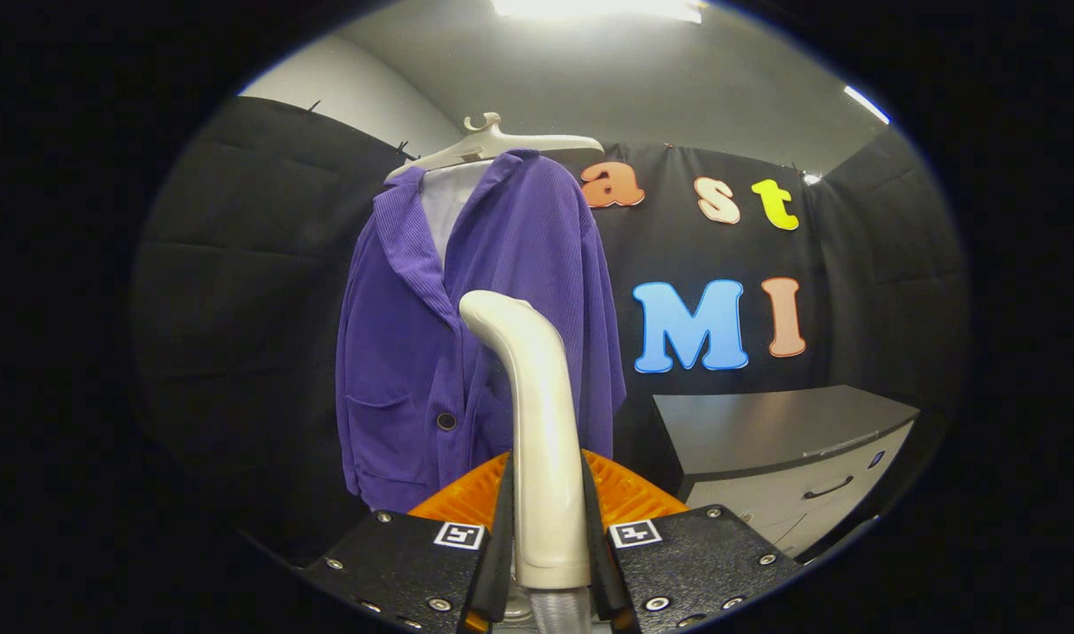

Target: Iron the clothes twice with a garment steamer, once on the left side and once on the right side.

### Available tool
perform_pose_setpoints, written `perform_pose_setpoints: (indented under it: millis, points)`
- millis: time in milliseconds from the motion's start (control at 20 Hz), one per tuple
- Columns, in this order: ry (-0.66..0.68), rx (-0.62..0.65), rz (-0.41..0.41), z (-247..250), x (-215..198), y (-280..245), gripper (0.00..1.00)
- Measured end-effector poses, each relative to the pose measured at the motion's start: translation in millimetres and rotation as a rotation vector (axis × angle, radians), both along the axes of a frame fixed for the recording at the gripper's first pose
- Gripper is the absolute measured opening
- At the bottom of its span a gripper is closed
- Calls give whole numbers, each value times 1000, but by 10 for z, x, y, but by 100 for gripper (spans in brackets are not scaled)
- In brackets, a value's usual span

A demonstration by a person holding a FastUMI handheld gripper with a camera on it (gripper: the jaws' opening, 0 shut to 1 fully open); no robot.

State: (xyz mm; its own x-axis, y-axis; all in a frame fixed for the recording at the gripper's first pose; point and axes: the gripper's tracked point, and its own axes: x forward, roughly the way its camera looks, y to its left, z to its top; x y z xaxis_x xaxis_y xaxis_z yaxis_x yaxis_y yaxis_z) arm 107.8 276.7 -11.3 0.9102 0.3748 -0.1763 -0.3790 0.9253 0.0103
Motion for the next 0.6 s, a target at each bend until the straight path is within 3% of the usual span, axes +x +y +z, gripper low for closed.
perform_pose_setpoints:
  millis: [600]
  points:
    - [127,-36,20,-751,-478,-117,37]
